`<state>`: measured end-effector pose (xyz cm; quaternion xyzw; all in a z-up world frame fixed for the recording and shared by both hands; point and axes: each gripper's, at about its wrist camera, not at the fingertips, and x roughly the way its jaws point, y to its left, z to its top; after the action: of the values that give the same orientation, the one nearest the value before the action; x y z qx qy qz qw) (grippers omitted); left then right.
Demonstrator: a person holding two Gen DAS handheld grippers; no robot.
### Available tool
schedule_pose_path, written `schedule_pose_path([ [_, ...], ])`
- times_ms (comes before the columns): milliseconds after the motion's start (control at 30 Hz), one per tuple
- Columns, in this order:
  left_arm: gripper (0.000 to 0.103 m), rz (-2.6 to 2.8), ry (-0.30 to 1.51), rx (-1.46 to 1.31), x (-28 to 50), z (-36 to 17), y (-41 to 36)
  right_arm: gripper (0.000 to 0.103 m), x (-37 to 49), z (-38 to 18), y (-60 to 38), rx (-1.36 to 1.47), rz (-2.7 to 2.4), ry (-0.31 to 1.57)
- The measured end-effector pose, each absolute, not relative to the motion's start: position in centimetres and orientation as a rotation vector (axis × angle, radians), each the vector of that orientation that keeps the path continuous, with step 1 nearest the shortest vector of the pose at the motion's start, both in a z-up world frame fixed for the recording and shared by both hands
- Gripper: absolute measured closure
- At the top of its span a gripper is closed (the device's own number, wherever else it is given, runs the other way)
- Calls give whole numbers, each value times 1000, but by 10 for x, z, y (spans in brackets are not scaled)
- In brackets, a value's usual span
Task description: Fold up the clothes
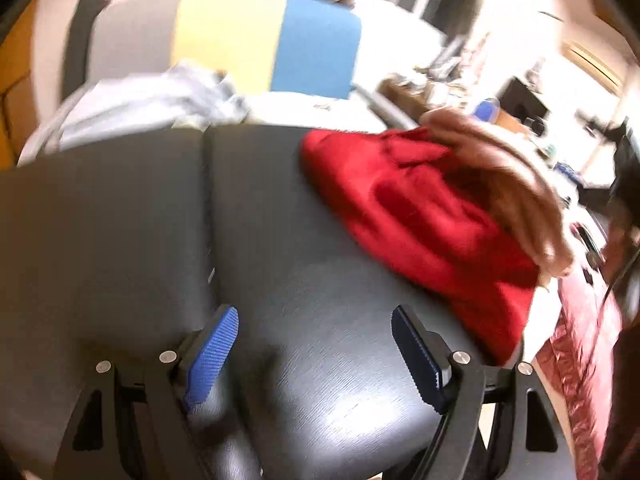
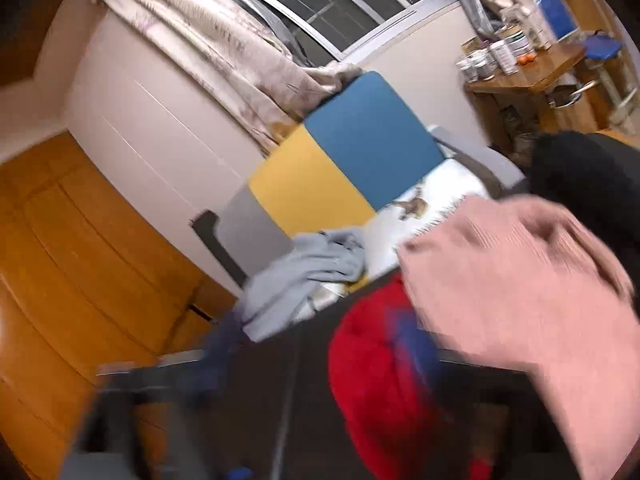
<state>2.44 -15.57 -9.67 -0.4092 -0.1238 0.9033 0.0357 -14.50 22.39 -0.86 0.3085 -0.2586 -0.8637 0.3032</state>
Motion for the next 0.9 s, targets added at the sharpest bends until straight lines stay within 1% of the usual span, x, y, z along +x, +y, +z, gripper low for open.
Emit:
schedule_pose_path([
  [67, 23, 2728, -324, -1148, 11, -69, -136, 0, -117, -27, 235, 836, -2357, -646],
  [100, 23, 2691, -311, -1094, 2, -55, -126, 0, -108, -36, 252, 844, -2393, -665],
  [233, 23, 2484, -359, -952, -48, -1, -70, 0, -79, -59, 320, 871, -2548, -777],
  [367, 23, 2320, -346, -929, -116, 40, 6, 0, -62, -83, 385, 905, -2626, -1001],
  [467, 22, 2197, -362, -995, -171, 53, 67, 0, -51, -94, 413, 894, -2664, -1071],
  [533, 23, 2151, -331, -1084, -209, 50, 107, 0, -50, -100, 422, 889, -2686, -1073],
  [700, 23, 2141, -312, -1267, -280, 20, 171, 0, -65, -106, 432, 908, -2717, -981],
  [800, 23, 2133, -320, -1346, -312, -2, 193, 0, -72, -110, 436, 886, -2718, -953],
  [900, 23, 2115, -310, -1404, -333, -17, 211, 0, -87, -106, 443, 828, -2697, -986],
])
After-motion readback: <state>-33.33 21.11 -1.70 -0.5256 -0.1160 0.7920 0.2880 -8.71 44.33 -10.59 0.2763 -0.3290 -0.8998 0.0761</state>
